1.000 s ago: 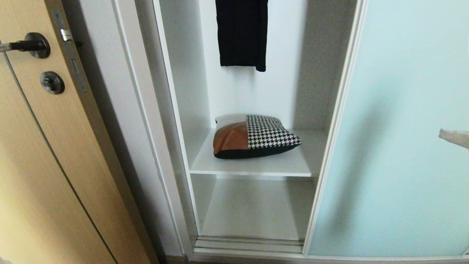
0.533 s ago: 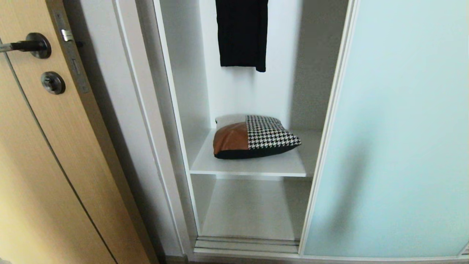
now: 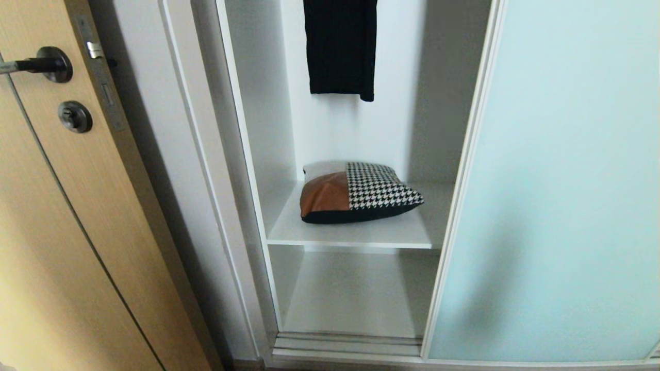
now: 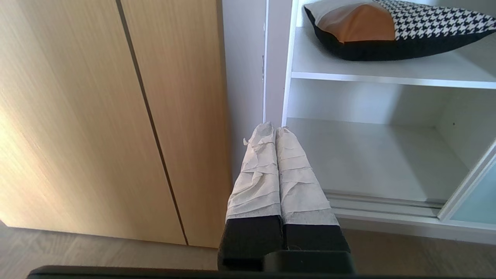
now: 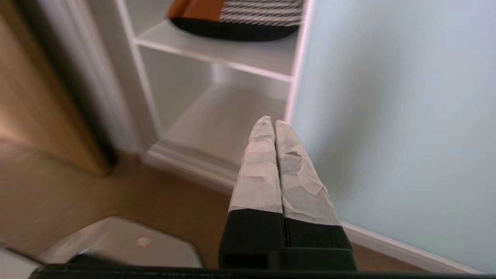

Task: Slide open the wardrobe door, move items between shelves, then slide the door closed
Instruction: Close the door

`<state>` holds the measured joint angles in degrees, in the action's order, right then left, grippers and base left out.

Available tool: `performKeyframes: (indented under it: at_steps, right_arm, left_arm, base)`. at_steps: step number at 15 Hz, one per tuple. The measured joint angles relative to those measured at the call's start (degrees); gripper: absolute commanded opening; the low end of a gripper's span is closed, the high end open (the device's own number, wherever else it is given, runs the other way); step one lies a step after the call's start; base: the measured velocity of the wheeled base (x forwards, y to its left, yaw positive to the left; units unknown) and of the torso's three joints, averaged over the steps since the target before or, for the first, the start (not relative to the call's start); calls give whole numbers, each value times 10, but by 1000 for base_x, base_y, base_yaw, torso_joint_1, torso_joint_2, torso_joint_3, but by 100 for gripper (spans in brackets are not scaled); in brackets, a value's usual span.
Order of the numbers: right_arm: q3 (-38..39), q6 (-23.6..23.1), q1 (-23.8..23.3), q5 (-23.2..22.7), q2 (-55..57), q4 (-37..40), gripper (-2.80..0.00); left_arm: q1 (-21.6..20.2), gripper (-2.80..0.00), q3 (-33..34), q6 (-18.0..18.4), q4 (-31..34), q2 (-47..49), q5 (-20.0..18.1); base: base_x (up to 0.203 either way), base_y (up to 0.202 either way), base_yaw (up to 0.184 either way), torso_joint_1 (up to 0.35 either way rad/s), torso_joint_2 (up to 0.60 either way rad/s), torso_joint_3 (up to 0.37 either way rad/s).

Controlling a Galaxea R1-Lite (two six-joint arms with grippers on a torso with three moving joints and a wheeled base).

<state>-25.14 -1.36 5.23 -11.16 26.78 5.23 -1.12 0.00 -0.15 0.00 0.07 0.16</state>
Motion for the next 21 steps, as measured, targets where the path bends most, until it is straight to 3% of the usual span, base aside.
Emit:
performKeyframes:
  at_steps: [5,9,12,21]
  right_arm:
    - [-185,73,34,-8,224,-40,-280]
    - [-321,121,34,-11,430,-127,-280]
    - [-378,128,21,-11,540,-204,-280]
    - [-528,133,-17,-8,726,-210,-280]
  left_arm:
    - [0,-280,0,0,0,0,0]
    - [0,-280,0,0,0,0,0]
    - [0,-280,0,0,0,0,0]
    - [0,-280,0,0,0,0,0]
  base:
    - [0,0,0,0,0,0]
    - [0,0,0,0,0,0]
    - [0,0,0,0,0,0]
    - [0,0,0,0,0,0]
